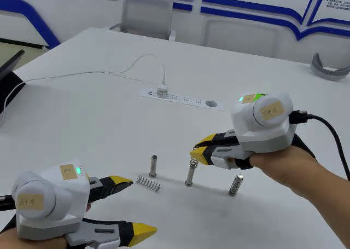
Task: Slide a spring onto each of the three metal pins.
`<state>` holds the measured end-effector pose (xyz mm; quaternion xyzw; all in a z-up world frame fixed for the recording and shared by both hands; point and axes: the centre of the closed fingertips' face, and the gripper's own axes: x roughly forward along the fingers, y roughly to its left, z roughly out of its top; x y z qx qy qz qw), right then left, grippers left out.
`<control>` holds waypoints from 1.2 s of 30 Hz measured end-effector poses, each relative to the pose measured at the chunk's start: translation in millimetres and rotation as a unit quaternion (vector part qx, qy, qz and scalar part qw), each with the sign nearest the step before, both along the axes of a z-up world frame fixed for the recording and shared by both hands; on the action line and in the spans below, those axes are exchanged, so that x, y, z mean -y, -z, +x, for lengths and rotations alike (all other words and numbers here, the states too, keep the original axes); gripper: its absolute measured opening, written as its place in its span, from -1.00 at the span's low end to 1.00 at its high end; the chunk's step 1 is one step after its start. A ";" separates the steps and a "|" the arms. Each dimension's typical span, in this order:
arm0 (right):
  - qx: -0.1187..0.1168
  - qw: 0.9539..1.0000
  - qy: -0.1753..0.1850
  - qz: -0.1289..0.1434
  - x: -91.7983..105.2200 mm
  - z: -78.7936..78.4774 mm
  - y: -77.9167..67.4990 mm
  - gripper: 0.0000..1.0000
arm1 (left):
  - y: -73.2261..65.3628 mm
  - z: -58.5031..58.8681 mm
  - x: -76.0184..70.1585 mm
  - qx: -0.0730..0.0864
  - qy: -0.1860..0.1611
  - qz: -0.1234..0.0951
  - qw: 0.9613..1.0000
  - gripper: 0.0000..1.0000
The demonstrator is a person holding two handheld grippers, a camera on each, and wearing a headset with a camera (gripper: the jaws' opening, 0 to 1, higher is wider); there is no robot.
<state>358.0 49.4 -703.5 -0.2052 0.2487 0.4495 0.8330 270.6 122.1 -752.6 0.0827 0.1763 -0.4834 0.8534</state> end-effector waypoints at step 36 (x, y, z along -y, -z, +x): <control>-0.037 0.999 0.022 -0.021 3.4 4.2 52.0 -0.76 | 6.1 1.7 -4.4 -0.006 -0.005 0.001 1.000 0.24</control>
